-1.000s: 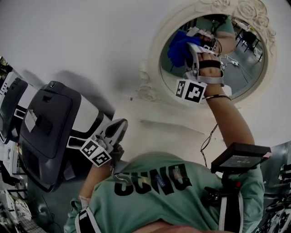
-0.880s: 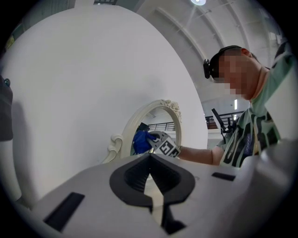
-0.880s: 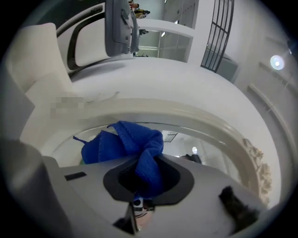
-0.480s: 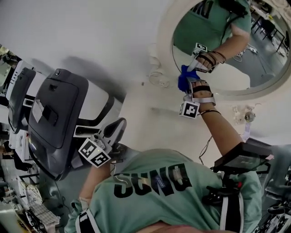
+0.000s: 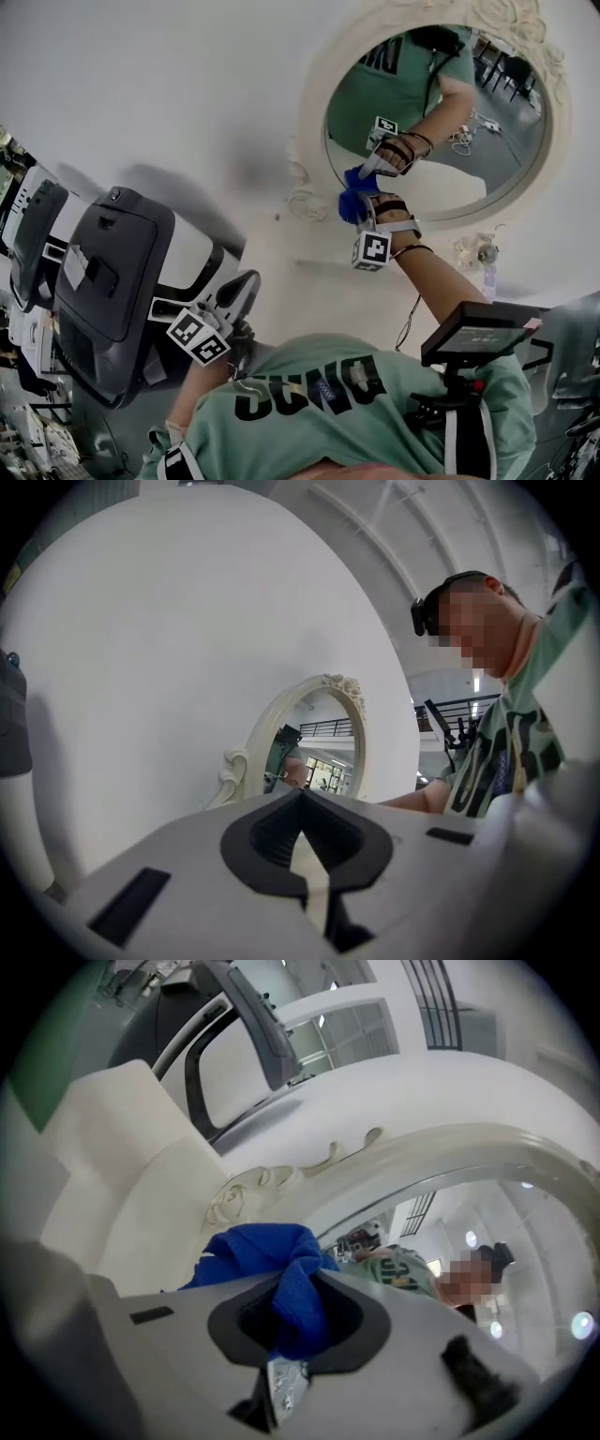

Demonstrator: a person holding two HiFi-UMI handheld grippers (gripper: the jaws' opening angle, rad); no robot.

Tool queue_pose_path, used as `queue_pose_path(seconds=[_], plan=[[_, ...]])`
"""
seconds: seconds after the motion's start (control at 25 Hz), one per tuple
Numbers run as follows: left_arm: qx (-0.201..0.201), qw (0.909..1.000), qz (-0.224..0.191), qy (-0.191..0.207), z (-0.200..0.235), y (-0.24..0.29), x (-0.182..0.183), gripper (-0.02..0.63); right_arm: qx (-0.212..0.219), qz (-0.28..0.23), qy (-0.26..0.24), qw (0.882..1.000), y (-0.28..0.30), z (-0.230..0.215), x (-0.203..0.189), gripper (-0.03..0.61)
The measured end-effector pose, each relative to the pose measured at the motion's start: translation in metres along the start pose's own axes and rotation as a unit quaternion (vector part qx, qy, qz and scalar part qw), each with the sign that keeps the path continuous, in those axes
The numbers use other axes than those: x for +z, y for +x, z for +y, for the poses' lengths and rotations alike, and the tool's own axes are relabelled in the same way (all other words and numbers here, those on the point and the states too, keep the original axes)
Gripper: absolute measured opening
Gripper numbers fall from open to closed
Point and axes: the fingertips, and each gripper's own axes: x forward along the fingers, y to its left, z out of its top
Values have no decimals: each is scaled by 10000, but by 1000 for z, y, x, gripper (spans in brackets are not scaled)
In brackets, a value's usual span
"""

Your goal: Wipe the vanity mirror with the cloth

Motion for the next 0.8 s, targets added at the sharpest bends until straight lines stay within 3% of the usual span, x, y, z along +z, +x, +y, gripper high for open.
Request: queue_pose_path(seconds=[0.16, 0.32, 0.44, 0.56, 0.8], plan=[[-139, 9995, -261, 139, -5, 5, 16, 9, -1122, -559, 124, 9920, -64, -122, 22, 49], [-256, 9981, -508, 215, -10, 7, 30, 9, -2588, -577, 4, 9642, -140, -275, 32, 49], [-345, 9972, -618, 257, -14, 8, 35, 9, -3336, -326, -64, 9421, -178, -357, 28, 49], [-356, 9967, -683, 260, -15, 6, 36, 9, -3629, -128, -144, 9316, -189, -396, 27, 49], [-213, 9967, -753, 215, -9, -3, 39, 9, -3454, 262, -242, 9378, -162, -396, 15, 49]])
